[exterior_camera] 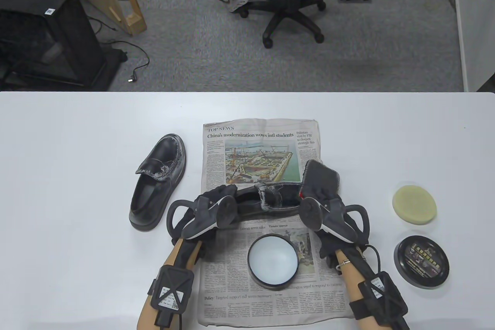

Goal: Dip and apply leather care cream with polishing sponge on shoes

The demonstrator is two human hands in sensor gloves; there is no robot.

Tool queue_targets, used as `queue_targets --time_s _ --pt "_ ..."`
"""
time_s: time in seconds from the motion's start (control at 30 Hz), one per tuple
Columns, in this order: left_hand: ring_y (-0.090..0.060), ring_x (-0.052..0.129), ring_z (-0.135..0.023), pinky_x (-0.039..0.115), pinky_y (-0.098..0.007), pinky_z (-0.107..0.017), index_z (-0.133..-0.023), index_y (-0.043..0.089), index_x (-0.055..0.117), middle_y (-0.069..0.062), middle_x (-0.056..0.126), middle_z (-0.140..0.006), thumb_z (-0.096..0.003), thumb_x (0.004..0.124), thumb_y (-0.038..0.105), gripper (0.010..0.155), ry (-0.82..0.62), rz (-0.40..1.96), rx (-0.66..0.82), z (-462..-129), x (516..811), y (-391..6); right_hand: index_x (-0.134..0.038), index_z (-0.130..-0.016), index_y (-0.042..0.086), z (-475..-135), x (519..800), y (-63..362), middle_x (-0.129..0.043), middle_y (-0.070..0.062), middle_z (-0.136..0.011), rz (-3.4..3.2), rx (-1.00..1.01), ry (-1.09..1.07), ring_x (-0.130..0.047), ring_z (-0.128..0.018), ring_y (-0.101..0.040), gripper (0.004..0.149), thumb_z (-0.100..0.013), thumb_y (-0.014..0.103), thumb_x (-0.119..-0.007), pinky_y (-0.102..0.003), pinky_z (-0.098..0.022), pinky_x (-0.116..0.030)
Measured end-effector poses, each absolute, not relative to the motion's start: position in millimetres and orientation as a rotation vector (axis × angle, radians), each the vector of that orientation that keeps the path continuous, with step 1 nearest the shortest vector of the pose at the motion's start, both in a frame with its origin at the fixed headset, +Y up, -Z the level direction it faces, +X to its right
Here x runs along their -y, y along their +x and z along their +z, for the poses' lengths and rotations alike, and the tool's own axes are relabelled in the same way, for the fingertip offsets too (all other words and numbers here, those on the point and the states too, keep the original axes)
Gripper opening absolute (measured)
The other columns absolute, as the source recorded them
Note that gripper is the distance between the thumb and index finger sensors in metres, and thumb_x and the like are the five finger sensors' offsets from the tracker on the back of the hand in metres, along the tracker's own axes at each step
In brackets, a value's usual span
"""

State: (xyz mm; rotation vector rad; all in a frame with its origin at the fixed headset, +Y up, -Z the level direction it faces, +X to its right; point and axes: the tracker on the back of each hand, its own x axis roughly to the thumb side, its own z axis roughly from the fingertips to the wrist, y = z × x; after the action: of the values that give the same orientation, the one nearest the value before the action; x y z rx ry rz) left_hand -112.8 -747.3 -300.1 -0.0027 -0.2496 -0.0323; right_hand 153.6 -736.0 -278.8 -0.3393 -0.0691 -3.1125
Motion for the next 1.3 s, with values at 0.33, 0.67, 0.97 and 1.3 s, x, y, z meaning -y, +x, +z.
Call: queue_targets --time_s 0.33,0.67,0.97,1.3 --pt "-0.022 0.089 -0.095 0.087 -0.035 -0.066 -0.108 0.035 0.060 0.002 0.081 -0.109 -0.0350 0.084 0.058 0.080 -0.016 -0.022 0.260 -300.6 748.0 -112.4 -0.051 -0.112 0.019 -293.1 718.4 95.9 -0.054 -0.010 -0.118 -3.416 0.240 -0.697 -0.056 -0.108 -0.041 0.052 -0.065 0.040 -0.052 -0.056 -0.074 -0.055" --pt "-0.021 0.090 -0.093 0.087 -0.035 -0.064 -0.107 0.034 0.062 0.002 0.083 -0.107 -0.0356 0.083 0.059 0.079 -0.005 -0.021 0.243 -300.2 748.1 -112.7 -0.045 -0.113 0.020 -320.9 737.4 136.1 -0.045 -0.008 -0.120 -3.237 0.320 -0.228 -0.043 -0.110 -0.038 0.052 -0.065 0.040 -0.049 -0.053 -0.075 -0.045" --pt "-0.022 0.090 -0.094 0.088 -0.036 -0.066 -0.107 0.034 0.062 0.002 0.083 -0.108 -0.0351 0.083 0.058 0.079 -0.010 -0.013 0.237 -300.7 748.0 -112.0 -0.051 -0.111 0.014 -274.5 735.5 148.2 -0.053 -0.015 -0.114 -3.128 0.084 -0.396 -0.062 -0.103 -0.043 0.053 -0.064 0.037 -0.054 -0.052 -0.074 -0.059" --pt "-0.022 0.089 -0.096 0.086 -0.041 -0.070 -0.106 0.033 0.064 0.003 0.083 -0.108 -0.0350 0.084 0.056 0.077 -0.016 -0.003 0.244 -301.7 748.2 -111.3 -0.051 -0.112 0.017 -295.0 717.1 87.8 -0.053 -0.011 -0.118 -3.389 0.282 -0.703 -0.054 -0.108 -0.042 0.051 -0.065 0.039 -0.051 -0.061 -0.074 -0.050"
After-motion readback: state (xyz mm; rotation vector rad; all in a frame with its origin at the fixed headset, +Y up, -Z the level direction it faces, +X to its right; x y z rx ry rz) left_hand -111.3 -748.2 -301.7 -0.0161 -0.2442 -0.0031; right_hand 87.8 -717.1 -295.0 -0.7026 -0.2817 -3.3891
